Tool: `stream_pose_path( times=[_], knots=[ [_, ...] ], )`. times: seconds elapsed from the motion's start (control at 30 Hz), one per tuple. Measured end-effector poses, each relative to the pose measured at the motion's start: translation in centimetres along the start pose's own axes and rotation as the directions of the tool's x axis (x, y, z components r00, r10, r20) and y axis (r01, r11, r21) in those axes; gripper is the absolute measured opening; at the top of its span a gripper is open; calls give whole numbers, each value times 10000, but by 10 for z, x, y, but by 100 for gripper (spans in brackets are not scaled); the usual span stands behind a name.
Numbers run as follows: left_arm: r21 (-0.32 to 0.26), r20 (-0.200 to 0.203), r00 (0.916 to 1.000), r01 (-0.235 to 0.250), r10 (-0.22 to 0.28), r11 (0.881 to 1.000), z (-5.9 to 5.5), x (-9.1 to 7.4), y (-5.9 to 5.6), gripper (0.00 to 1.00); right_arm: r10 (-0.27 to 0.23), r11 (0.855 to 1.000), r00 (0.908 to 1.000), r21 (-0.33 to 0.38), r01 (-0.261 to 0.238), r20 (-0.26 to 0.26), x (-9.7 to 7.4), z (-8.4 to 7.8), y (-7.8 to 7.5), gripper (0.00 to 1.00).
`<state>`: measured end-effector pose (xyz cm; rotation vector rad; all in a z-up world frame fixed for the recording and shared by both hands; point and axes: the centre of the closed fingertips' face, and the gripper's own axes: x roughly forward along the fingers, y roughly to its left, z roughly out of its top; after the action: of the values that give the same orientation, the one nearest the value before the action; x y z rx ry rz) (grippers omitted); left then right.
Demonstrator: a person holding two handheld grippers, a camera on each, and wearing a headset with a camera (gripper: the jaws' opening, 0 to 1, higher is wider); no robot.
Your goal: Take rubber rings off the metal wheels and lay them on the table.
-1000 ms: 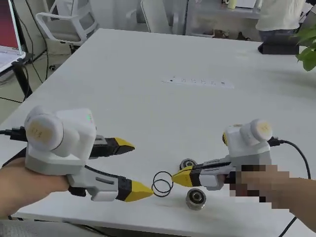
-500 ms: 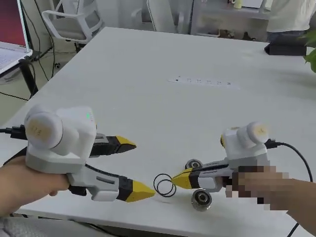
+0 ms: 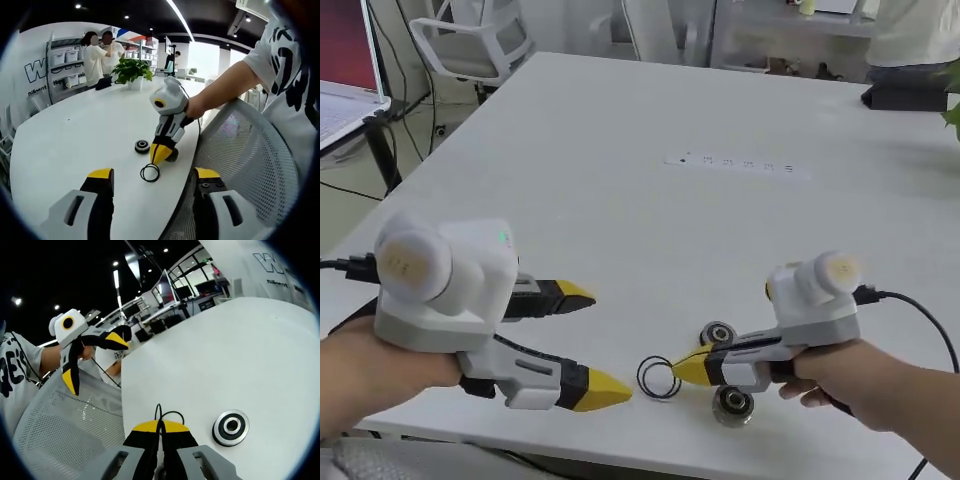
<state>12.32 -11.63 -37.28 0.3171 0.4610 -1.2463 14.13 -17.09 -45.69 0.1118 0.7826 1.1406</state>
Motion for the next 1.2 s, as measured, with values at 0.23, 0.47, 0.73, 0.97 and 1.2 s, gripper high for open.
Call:
stream_pose_path(
  times=[0.23,0.47,0.73,0.97,1.2],
  knots=[
    [102,17,10000,-88,88,9999,0,-1,1,63,-223,9997,9997,111,223,-70,0,-1,-5,0],
    [72,-2,10000,5,-5,10000,1,0,-2,63,-427,9990,9990,87,428,-131,1,-2,-9,0],
    [68,-19,10000,18,-18,10000,2,1,-2,63,-595,9982,9979,-1,595,-239,1,-4,-13,0],
    [76,-90,9999,51,-50,10000,1,3,-1,63,-628,9980,9978,-39,627,-191,0,-3,-13,1],
    [68,-90,9999,71,-71,10000,2,4,-1,62,-723,9973,9971,-102,721,-222,-3,-4,-14,6]
  ],
)
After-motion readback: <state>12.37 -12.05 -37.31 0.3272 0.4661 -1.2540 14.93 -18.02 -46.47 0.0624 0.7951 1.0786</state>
